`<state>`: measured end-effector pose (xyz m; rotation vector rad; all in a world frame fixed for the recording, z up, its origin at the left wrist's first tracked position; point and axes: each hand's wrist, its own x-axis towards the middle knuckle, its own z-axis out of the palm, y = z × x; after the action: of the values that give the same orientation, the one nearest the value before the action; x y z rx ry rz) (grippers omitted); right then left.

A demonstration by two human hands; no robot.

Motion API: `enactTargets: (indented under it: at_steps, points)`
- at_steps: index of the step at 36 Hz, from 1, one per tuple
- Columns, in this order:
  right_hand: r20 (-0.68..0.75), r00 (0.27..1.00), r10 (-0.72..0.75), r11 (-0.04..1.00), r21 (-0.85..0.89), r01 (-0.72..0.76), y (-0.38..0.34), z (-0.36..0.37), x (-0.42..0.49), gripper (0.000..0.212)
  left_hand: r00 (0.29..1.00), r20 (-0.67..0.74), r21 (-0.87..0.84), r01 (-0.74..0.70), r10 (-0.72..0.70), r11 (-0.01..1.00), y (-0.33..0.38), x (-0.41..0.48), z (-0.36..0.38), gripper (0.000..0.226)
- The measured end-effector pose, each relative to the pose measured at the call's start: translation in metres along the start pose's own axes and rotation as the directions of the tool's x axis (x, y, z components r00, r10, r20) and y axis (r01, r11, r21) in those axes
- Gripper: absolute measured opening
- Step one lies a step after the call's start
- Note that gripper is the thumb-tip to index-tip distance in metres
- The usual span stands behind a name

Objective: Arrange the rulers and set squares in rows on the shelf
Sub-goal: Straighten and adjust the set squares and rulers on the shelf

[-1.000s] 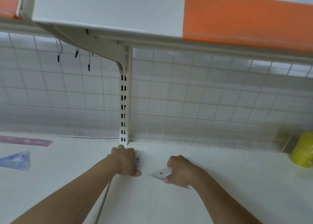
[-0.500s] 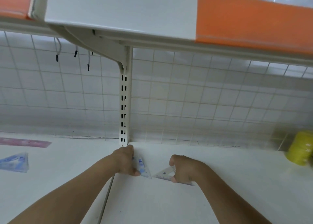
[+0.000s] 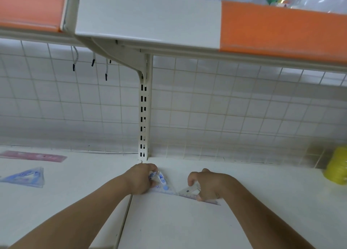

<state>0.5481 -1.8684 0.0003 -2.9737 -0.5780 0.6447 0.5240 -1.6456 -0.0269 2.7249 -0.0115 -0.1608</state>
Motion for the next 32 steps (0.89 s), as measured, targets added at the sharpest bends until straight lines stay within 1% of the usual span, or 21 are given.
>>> enactTargets:
  at_steps: [5, 8, 11, 19, 20, 22, 23, 24, 26, 29, 30, 32]
  points:
    - [-0.002, 1.0, 0.02, 1.0, -0.009, -0.02, 0.0, -0.001, -0.003, 0.047, 1.0, -0.008, -0.015, -0.007, 0.007, 1.0, 0.002, -0.003, 0.001, 0.037]
    - [-0.015, 0.999, 0.031, 0.999, 0.023, -0.03, 0.0, 0.001, -0.003, 0.048, 1.0, -0.014, -0.039, -0.024, 0.023, 0.999, 0.002, -0.003, 0.002, 0.036]
    - [-0.041, 0.998, 0.037, 0.996, 0.077, -0.034, -0.001, 0.007, -0.004, 0.048, 0.999, -0.006, -0.028, -0.036, 0.036, 0.999, 0.003, -0.004, 0.003, 0.037]
    - [-0.165, 0.982, 0.093, 0.976, 0.21, -0.057, 0.002, 0.018, -0.013, 0.04, 0.998, 0.004, -0.006, -0.064, 0.064, 0.998, 0.002, -0.008, 0.007, 0.038]
    - [-0.187, 0.977, 0.105, 0.97, 0.236, -0.059, 0.001, 0.018, -0.014, 0.037, 0.997, 0.004, 0.013, -0.071, 0.071, 0.997, 0.003, -0.01, 0.007, 0.035]
    - [-0.259, 0.956, 0.138, 0.965, 0.251, -0.071, 0.001, 0.02, -0.014, 0.032, 0.998, -0.026, 0.055, -0.06, 0.062, 0.997, 0.006, -0.013, 0.009, 0.019]
    - [-0.296, 0.941, 0.165, 0.961, 0.262, -0.086, 0.002, 0.021, -0.014, 0.031, 0.998, -0.046, 0.048, -0.043, 0.046, 0.998, 0.008, -0.016, 0.008, 0.016]
    - [-0.32, 0.929, 0.184, 0.957, 0.274, -0.095, 0.003, 0.023, -0.014, 0.031, 0.998, -0.056, 0.031, -0.027, 0.029, 0.999, 0.009, -0.018, 0.008, 0.02]
    - [-0.316, 0.93, 0.187, 0.955, 0.28, -0.097, 0.005, 0.026, -0.015, 0.034, 0.999, -0.047, -0.009, -0.022, 0.021, 1.0, 0.012, -0.024, 0.008, 0.028]
    - [-0.239, 0.956, 0.171, 0.954, 0.282, -0.1, 0.009, 0.03, -0.018, 0.055, 0.999, -0.021, -0.037, -0.047, 0.046, 0.998, 0.012, -0.036, 0.005, 0.039]
    - [-0.21, 0.962, 0.173, 0.954, 0.278, -0.111, 0.01, 0.03, -0.019, 0.058, 0.999, -0.01, -0.032, -0.05, 0.05, 0.998, 0.012, -0.041, 0.004, 0.039]
    - [-0.174, 0.968, 0.179, 0.957, 0.259, -0.131, 0.01, 0.03, -0.02, 0.053, 0.999, 0.004, -0.04, -0.047, 0.047, 0.998, 0.012, -0.049, 0.002, 0.038]
